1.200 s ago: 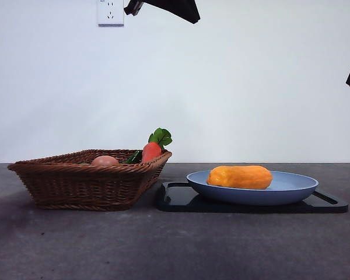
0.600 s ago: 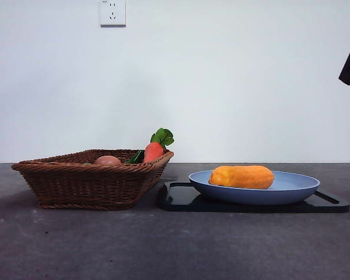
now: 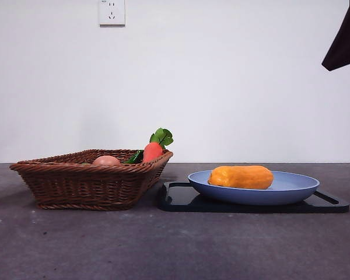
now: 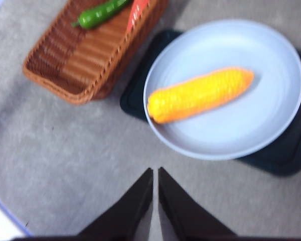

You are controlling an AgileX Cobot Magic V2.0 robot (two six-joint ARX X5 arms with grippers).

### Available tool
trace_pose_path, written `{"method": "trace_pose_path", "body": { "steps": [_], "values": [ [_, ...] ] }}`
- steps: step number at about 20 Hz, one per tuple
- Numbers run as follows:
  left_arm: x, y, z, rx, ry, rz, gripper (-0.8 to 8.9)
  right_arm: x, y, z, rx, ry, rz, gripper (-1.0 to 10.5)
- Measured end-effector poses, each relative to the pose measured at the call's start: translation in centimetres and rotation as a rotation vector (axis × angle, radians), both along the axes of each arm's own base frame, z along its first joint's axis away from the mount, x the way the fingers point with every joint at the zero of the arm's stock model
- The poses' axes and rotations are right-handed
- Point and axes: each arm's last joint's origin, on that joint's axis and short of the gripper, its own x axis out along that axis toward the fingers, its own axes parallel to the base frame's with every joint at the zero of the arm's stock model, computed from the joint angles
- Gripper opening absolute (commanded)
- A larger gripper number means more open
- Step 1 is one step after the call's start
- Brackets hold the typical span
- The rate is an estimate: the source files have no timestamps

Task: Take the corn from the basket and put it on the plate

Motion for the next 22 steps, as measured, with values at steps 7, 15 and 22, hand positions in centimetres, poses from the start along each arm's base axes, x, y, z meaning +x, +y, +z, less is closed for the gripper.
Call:
{"method": "trace_pose_path", "body": {
  "steps": [7,15,22],
  "values": [
    [-3.3,0.7,-12.4,-0.090,-0.043,0.174,0.08,0.5,0.1,0.6,0.014,-0.078,0.000,0.0],
    [-5.0,0.8,-21.9,-0.099,0.015,0.274,0.08,0.9,0.2,1.2,0.028,-0.157,0.000,0.0],
    [-5.4,0.8,-25.4,-0.098,0.077,0.277,0.08,1.1,0.2,1.5,0.037,-0.205,0.000,0.0]
  ]
}}
